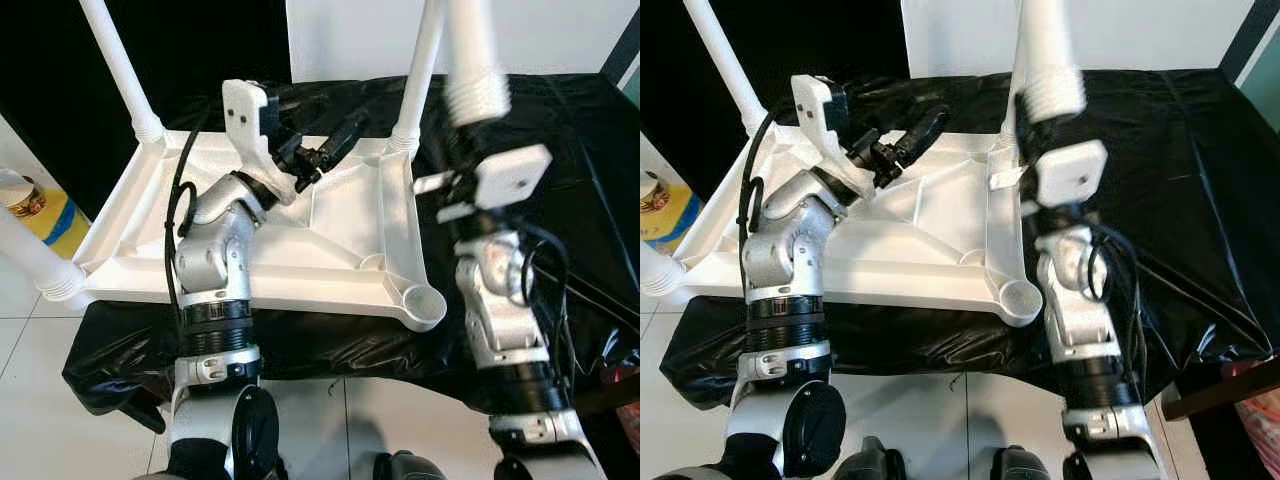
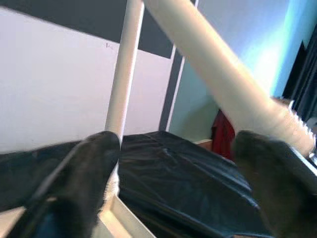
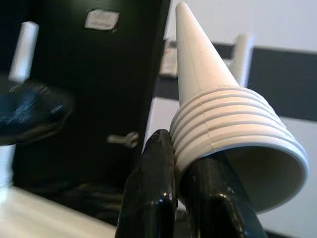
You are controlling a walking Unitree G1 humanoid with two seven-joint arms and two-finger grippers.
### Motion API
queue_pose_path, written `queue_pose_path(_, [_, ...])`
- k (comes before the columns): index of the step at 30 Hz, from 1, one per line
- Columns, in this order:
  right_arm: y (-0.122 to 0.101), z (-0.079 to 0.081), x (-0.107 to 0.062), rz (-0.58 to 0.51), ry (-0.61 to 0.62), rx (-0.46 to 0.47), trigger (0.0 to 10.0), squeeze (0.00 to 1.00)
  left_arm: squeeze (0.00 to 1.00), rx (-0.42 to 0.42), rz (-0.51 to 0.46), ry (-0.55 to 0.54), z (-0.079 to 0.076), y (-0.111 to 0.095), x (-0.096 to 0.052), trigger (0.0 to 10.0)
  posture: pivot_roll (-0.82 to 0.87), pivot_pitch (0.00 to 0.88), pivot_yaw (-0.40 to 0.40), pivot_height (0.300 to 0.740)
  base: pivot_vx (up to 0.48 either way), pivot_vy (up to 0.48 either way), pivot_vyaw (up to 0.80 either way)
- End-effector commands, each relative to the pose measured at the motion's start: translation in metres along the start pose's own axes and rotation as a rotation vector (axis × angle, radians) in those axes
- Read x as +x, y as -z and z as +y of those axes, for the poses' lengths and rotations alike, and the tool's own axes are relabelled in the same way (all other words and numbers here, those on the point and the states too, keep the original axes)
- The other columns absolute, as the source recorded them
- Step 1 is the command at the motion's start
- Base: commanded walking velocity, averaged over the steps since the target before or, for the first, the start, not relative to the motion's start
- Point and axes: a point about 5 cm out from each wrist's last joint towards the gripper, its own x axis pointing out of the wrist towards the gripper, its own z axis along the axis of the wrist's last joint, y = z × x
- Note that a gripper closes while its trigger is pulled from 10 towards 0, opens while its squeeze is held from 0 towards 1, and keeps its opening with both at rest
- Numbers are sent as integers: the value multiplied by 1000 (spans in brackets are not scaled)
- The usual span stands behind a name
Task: Building children table
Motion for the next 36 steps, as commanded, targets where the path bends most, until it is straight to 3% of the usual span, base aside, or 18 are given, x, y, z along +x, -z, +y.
queue_pose_path(1, [-3,4,-3,-3,-38,28,10000,0,1000,-62,-5,90,-3,1,-1,10000,-11,58,-7,740,0,0,0])
queue_pose_path(8, [3,13,-14,57,-105,84,10000,0,1000,-192,-4,171,-11,8,-4,10000,-12,60,-3,740,0,0,0])
queue_pose_path(9, [4,16,-17,70,-124,96,10000,0,882,-245,7,192,-14,11,-6,10000,-13,61,-2,740,0,0,0])
queue_pose_path(10, [4,16,-17,70,-124,96,10000,0,882,-245,7,192,-14,11,-6,10000,-13,61,-2,740,0,0,0])
queue_pose_path(11, [6,19,-20,84,-149,112,10000,0,0,-288,16,217,-16,14,-7,10000,-14,61,0,740,0,0,0])
queue_pose_path(12, [7,22,-22,95,-177,128,10000,0,0,-330,28,234,-18,18,-8,10000,-15,62,1,740,0,0,0])
queue_pose_path(16, [7,25,-24,102,-197,140,10000,0,0,-350,34,242,-19,20,-8,10000,-15,62,1,740,0,0,0])
queue_pose_path(18, [7,32,-28,118,-259,169,10000,0,0,-399,35,257,-21,22,-8,10000,-15,61,3,740,0,0,0])
queue_pose_path(25, [6,41,-37,143,-349,209,10000,0,0,-449,21,271,-22,19,-8,10000,-18,56,9,740,0,0,0])
queue_pose_path(30, [5,42,-42,152,-379,216,10000,0,0,-462,24,261,-18,18,-8,10000,-19,55,12,740,0,0,0])
queue_pose_path(36, [3,41,-55,179,-432,225,10000,0,0,-485,7,191,3,12,-10,10000,-24,55,25,740,0,0,0])
